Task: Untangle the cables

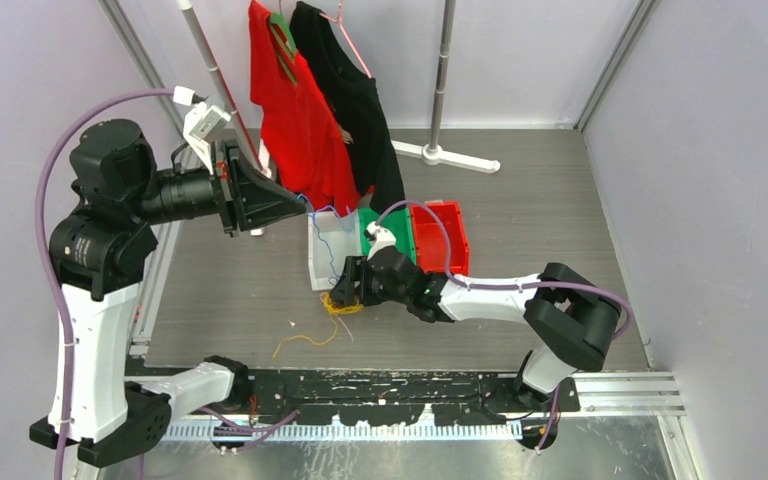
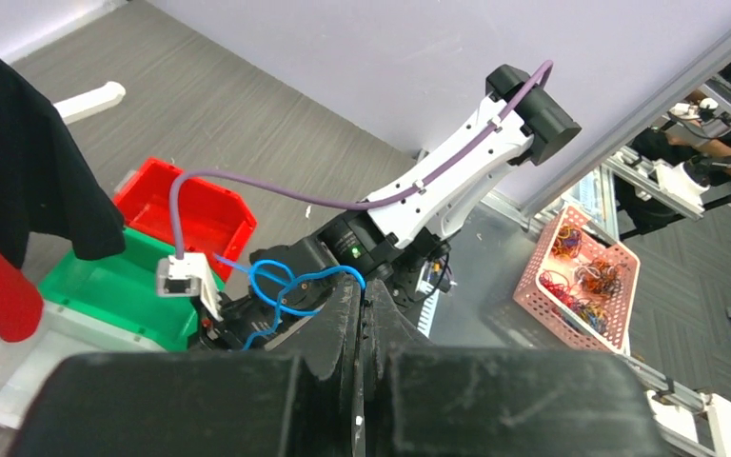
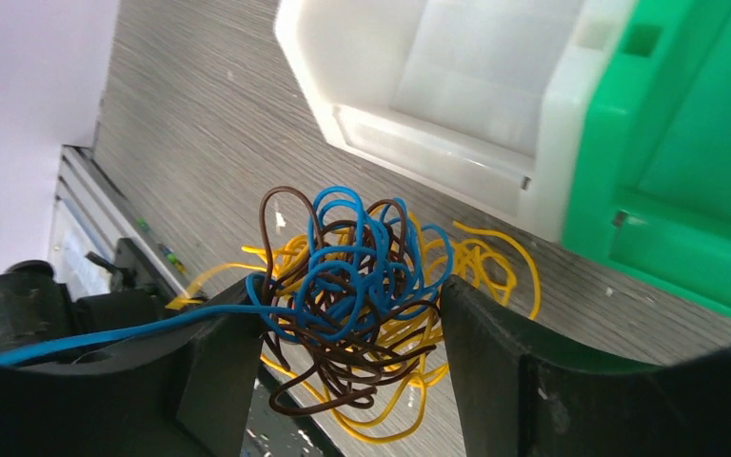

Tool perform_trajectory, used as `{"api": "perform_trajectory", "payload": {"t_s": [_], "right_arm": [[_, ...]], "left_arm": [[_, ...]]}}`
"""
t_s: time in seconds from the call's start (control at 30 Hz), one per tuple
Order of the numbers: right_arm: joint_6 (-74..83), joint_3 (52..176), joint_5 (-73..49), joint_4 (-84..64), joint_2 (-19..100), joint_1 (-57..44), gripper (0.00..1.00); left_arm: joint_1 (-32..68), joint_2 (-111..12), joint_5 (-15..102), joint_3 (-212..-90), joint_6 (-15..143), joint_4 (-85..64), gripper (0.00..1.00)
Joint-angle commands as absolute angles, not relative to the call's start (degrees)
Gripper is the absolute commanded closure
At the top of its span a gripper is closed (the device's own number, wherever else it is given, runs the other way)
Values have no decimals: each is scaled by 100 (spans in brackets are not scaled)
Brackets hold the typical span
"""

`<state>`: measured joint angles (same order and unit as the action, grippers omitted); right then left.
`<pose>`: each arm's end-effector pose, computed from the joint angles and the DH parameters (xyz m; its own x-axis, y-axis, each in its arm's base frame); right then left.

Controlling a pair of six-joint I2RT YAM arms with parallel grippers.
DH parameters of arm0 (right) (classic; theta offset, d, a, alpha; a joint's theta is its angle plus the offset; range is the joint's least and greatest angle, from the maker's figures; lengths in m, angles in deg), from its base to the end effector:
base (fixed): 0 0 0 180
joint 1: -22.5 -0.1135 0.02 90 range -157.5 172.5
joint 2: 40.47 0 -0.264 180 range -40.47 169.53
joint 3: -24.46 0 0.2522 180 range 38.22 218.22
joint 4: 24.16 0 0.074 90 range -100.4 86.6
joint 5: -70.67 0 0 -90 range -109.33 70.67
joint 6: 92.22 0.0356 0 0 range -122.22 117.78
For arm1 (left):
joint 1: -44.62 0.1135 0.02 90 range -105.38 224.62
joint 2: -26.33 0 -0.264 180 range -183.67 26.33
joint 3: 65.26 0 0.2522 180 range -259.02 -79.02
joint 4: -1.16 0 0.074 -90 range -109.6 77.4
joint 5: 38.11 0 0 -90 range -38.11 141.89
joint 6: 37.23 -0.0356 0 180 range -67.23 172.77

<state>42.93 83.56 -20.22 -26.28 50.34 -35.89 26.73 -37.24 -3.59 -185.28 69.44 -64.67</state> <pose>0.1753 0.2838 0.1908 -0.7812 0.0831 -0.6187 -0.4121 0.6759 0.6111 0.1193 -0.0693 0.5447 -0.4204 -0.0351 -0.9066 0.8634 0.2918 -0.4117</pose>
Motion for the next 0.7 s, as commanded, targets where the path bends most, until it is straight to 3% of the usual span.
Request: {"api": "perform_trajectory", "payload": {"t_s": [0.0,0.33,0.53,0.67], "right_arm": [[4148,8262,-2292,-2482,4826,-3600,30],[4203,8018,-2431,-2252,4606,-3595,29],[4182,7998,-2461,-2059,4404,-3595,29],[3980,8008,-2445,-1723,3862,-3595,20]], "left_arm": [[2657,-3872,-310,-19194,6599,-6626,100],[2656,-4474,634,-21057,5795,-6800,100],[2656,-4452,1185,-21193,5519,-6524,100],[2660,-4281,1007,-20667,5565,-6724,100]]}}
